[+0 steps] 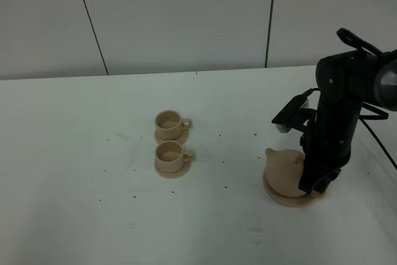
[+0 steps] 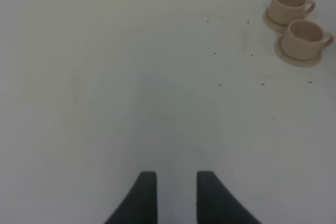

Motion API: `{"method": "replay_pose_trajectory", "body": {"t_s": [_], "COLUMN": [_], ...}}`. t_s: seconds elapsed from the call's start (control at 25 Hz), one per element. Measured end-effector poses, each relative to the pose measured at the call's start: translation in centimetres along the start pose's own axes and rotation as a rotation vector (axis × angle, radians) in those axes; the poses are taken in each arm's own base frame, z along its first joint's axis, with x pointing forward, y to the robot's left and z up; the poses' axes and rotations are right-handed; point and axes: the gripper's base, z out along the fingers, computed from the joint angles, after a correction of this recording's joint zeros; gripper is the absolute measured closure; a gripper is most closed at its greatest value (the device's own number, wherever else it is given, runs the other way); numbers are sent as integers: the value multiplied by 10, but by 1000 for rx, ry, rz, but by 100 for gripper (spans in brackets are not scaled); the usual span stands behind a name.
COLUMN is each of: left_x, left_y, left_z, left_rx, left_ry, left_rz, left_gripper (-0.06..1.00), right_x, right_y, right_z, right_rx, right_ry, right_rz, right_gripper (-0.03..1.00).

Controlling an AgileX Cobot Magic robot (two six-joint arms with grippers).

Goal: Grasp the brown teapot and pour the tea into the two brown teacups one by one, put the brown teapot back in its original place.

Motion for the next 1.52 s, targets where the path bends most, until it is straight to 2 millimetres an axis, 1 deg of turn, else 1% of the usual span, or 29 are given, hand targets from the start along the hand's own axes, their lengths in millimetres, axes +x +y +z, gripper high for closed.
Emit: {"method": "replay_pose_trajectory", "body": {"t_s": [0.68,1.12,1.52], "left_x": [0,0,0], "left_y": [0,0,0], "left_z": [0,0,0], "left_rx": [0,0,0], "left_ry": [0,0,0], "left_rz": [0,0,0], "left_gripper": [69,69,69], "right_x": [0,0,0], "right_y": [1,3,3], "right_z": [-5,-19,-20], "right_rx": [10,38,40], "right_ry": [-15,-45,-44], "right_rz": [8,11,10], "right_gripper": [87,87,87]}}
